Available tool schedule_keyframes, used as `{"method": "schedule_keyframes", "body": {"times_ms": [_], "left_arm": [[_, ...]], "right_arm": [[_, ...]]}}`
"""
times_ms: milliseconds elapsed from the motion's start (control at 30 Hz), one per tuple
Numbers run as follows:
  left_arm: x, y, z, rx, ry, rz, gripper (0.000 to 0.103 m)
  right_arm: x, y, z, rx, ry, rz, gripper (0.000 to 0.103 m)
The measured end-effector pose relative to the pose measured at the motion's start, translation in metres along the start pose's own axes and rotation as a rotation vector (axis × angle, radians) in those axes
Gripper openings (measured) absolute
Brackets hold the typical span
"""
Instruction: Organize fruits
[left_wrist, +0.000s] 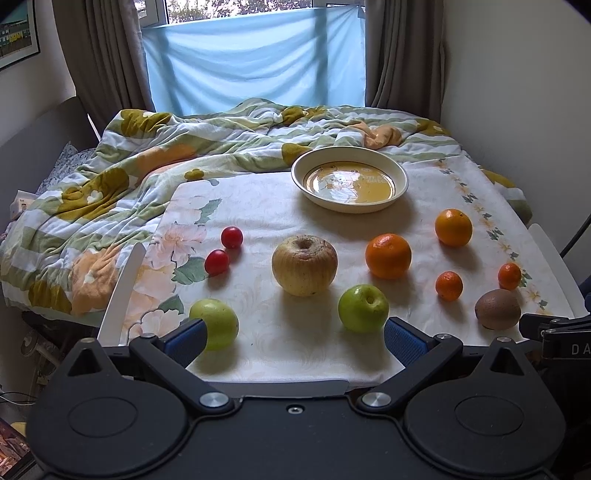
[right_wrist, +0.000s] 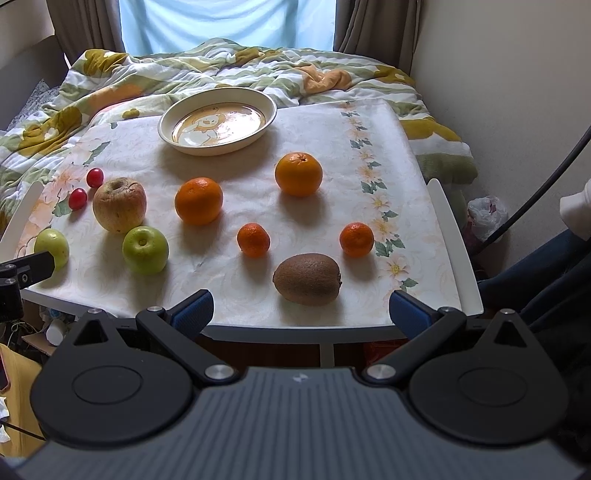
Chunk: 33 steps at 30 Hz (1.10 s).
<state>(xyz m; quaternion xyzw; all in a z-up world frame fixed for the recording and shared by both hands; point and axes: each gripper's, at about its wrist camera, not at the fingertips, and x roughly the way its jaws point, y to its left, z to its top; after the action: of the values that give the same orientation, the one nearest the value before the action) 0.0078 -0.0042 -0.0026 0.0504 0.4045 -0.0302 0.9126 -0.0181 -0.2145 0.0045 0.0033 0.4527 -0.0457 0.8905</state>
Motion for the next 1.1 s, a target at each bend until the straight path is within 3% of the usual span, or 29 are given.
{"method": "schedule_keyframes", "body": {"times_ms": [1100], "left_arm": [[0.0032, 0.0041, -0.0041, -0.021, 0.018, 0.004, 0.103]], "right_arm": [[-0.0001, -0.0014, -0.0005, -0.014, -0.006, -0.002, 0.103]]}}
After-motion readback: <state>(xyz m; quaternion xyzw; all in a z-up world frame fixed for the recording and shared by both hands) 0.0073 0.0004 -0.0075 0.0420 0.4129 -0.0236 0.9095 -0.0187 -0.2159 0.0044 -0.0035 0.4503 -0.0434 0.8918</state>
